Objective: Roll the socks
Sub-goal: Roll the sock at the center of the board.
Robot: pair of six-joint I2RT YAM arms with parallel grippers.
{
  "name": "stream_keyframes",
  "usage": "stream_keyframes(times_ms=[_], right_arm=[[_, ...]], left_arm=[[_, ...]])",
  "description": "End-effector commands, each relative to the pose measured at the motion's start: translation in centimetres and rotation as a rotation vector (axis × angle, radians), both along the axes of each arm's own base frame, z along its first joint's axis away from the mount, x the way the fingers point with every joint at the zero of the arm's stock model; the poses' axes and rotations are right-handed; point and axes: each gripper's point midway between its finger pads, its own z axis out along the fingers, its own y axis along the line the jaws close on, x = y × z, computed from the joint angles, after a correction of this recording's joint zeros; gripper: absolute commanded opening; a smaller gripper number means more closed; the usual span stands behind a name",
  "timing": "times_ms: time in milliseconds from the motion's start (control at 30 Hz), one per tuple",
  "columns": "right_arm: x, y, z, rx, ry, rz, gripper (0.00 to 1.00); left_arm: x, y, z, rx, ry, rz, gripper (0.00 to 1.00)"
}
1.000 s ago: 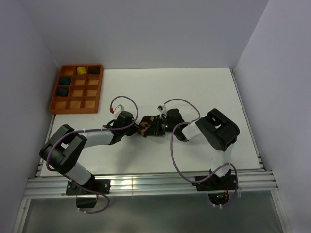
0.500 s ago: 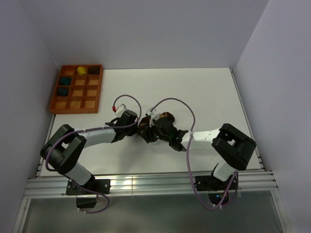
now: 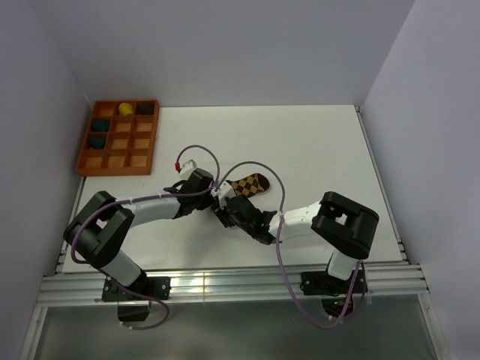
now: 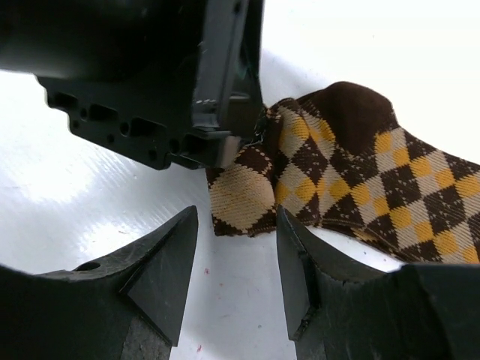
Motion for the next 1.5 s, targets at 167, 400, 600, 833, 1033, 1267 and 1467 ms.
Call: stream_keyframes(times_ms=[167,400,600,833,1033,1267,1467], right_arm=[[0.9,1.9,-0.2,-0.039,-0.084,0.008,0.53],[1.1,2.1,-1.8,-0.085,-0.075,-0.001,0.47],[0.6,2.0,-3.2,-0.094,-0.030,0.004,0.11],[-1.3,1.7,-4.2,-0.022,0.143,0.064,0.00],[-1.8,1.4,-3.9,0.114,0.361,0.123,0.00],[-0.6,-0.4,-3.6,0.267,0.572,0.077,0.00],[-0.9,-0.3,-3.9,0.476,0.796,0.071,0.00]], left_arm=[[-1.0,-0.3,-1.1,0.033,0.052,-0.047,0.00],[-1.1,-0.9,-1.1,0.006,0.060,-0.060,0.00],[-1.2,-1.0,-0.8,-0.013,0.052,-0.055,0.05],[-0.9,-0.1,0.8,-0.039,-0.011,0.001,0.49],[-0.7,1.3,2.5,-0.070,-0.062,0.050,0.68],[-0.5,3.2,3.6,-0.156,-0.120,0.135,0.72],[-0.6,2.6,3.8,-0.205,-0.143,0.102,0.71]])
